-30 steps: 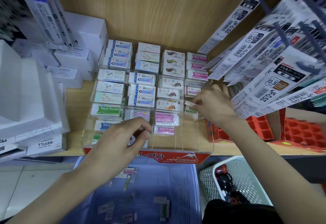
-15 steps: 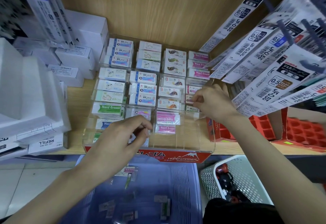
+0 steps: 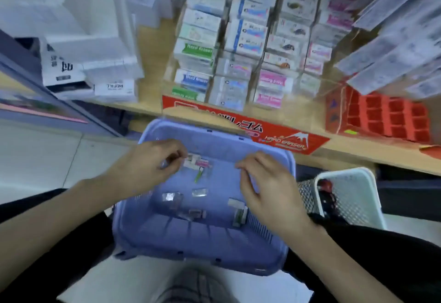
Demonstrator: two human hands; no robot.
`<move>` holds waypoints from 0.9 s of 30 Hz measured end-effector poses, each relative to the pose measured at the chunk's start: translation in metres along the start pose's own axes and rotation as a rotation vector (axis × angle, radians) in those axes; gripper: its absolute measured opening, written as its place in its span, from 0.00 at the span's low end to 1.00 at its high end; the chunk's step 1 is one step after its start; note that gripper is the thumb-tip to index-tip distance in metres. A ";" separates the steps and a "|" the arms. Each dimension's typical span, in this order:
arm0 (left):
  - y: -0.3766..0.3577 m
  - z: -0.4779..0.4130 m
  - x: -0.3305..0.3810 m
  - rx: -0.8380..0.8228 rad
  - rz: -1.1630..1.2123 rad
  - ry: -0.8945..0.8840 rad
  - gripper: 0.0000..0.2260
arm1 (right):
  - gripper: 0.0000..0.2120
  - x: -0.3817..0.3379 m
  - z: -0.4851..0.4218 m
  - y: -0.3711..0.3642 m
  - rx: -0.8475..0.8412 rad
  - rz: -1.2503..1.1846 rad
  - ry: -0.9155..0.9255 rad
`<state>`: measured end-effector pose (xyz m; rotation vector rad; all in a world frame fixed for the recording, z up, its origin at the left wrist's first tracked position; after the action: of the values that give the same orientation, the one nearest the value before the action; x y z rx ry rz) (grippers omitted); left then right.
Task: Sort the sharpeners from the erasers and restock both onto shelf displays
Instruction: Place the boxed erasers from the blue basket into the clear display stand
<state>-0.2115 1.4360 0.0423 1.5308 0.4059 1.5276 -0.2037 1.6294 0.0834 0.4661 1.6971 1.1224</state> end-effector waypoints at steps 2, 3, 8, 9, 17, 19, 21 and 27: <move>-0.021 0.017 -0.035 0.041 -0.140 0.059 0.11 | 0.12 0.043 0.015 -0.088 -0.423 -0.103 -0.244; -0.031 0.023 -0.056 0.067 -0.219 0.108 0.15 | 0.14 0.066 0.025 -0.129 -0.622 -0.162 -0.369; -0.061 0.045 -0.111 0.266 -0.007 0.376 0.31 | 0.29 0.113 0.036 -0.253 -0.858 -0.044 -0.269; -0.064 0.045 -0.113 0.284 0.048 0.382 0.32 | 0.31 0.113 0.030 -0.271 -0.839 0.018 -0.194; -0.061 0.041 -0.117 0.334 0.051 0.397 0.30 | 0.45 0.141 -0.039 -0.336 -0.623 0.171 -0.270; -0.061 0.043 -0.120 0.343 0.061 0.401 0.31 | 0.43 0.141 -0.045 -0.339 -0.525 0.140 -0.289; -0.062 0.045 -0.125 0.341 0.070 0.431 0.31 | 0.38 0.142 -0.041 -0.341 -0.415 0.057 -0.382; -0.062 0.044 -0.123 0.338 0.036 0.410 0.31 | 0.25 0.146 -0.033 -0.340 -0.265 -0.099 -0.473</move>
<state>-0.1714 1.3587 -0.0734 1.4718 0.9147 1.8766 -0.2272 1.5545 -0.2794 0.4333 1.1324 1.0473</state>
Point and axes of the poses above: each hand's wrist, its own z-axis away from the middle knuckle, its own y-axis out of the back of the hand, x = y × z, the point moved 7 cm from there along -z, towards the middle knuckle, and after that the axes turned 3 degrees about -z, right-handed, at the moved point
